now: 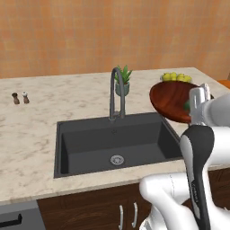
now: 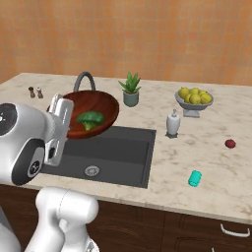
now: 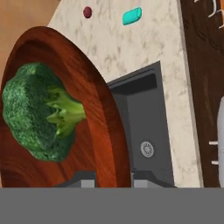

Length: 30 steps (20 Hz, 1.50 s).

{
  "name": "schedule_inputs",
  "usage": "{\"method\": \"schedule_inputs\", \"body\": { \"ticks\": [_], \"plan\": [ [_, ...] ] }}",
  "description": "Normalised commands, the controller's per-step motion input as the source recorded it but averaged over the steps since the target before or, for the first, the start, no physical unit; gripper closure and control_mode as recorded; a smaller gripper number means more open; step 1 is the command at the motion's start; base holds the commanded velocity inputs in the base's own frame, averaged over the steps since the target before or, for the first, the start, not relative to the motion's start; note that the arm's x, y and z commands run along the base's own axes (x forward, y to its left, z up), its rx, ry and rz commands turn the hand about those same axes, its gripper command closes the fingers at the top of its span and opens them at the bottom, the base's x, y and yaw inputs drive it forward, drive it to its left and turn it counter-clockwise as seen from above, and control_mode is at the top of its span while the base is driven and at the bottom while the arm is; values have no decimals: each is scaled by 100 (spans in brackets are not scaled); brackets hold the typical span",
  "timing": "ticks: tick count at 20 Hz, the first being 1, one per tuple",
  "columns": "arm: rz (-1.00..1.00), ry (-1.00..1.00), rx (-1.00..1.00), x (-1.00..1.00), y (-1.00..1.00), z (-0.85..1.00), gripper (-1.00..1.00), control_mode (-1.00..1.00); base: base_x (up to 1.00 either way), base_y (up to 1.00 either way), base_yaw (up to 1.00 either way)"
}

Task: Pick the broccoli from the sink and place it in the bowl. Then pick the bowl and place it in the microwave. Then close the microwave door and press the start button.

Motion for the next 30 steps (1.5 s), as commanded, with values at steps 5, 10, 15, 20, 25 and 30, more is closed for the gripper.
{"method": "schedule_inputs", "body": {
  "ticks": [5, 10, 15, 20, 25, 30],
  "plan": [
    [0, -20, -2, -3, 0, 4, 100, -100, 0, 0, 0],
    [0, -41, 0, -11, 1, 0, 100, -100, 0, 0, 0],
    [0, -24, -1, -45, 10, 1, 100, -100, 0, 0, 0],
    [0, -5, 0, -80, 0, 1, 100, -100, 0, 0, 0],
    [-3, 6, -5, 35, 7, 0, 100, -100, 0, 0, 0],
    [-1, 1, 0, 6, 1, 0, 100, 100, -1, -1, 0]
  ]
}}
